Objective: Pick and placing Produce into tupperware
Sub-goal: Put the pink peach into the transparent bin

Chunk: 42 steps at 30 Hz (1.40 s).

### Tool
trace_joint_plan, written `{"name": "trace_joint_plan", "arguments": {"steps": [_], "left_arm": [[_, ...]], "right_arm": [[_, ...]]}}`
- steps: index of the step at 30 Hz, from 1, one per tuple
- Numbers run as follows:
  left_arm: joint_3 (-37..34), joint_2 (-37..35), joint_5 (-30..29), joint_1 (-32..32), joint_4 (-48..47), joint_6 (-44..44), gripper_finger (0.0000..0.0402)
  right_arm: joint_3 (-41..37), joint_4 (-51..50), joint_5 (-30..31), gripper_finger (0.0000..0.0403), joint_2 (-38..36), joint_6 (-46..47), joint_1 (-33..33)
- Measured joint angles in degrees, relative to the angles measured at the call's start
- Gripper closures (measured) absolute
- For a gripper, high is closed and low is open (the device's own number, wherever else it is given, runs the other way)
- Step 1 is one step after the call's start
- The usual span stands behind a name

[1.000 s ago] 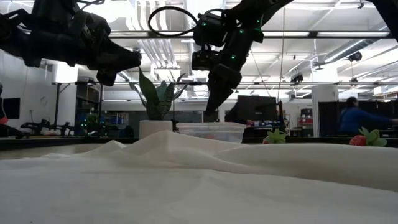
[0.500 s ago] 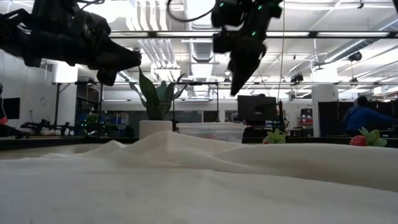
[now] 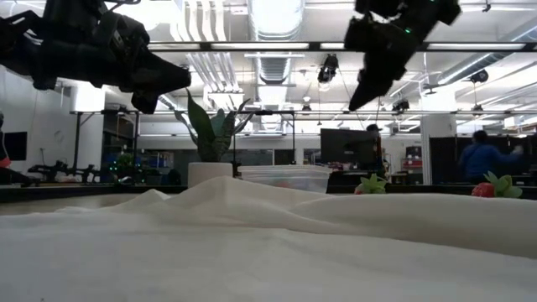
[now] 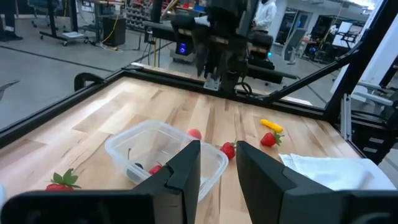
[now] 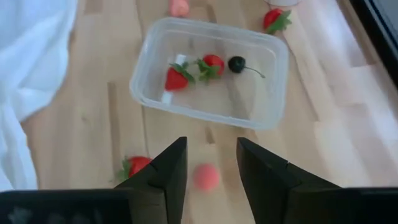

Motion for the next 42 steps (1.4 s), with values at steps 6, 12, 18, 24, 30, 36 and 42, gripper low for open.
{"name": "trace_joint_plan", "arguments": {"steps": [6,12,18,24,30,36,42], "left_arm": [[-0.04,-0.02,0.0,0.0,0.23,0.04,0.0313],[-0.09,-0.02,-0.02,0.0,0.21,0.13,0.0313],[-0.11,-0.02,-0.04,0.02,0.21,0.15,0.0313],[-0.11,-0.02,-0.07,0.02,0.21,0.15,0.0313],[-0.11,-0.02,-0.07,0.02,0.21,0.17,0.0313],[-0.13,-0.02,-0.07,0.02,0.21,0.17,0.0313],[-0.18,-0.02,-0.07,0.02,0.21,0.17,0.0313]], "right_arm": [[-9.1,5.45,-0.12,0.0264,-2.69,4.04,0.18],[-11.38,6.02,-3.98,0.0212,0.21,6.62,0.31],[-11.59,7.07,-2.51,0.0156,5.97,6.02,0.51],[-11.5,10.62,-2.53,0.0138,12.38,5.82,0.53],[-11.42,12.62,-2.47,0.0143,17.18,5.65,0.53],[-11.38,12.61,-1.3,0.0143,18.25,5.42,0.53],[-10.99,12.79,1.02,0.0145,15.22,4.07,0.51]]}}
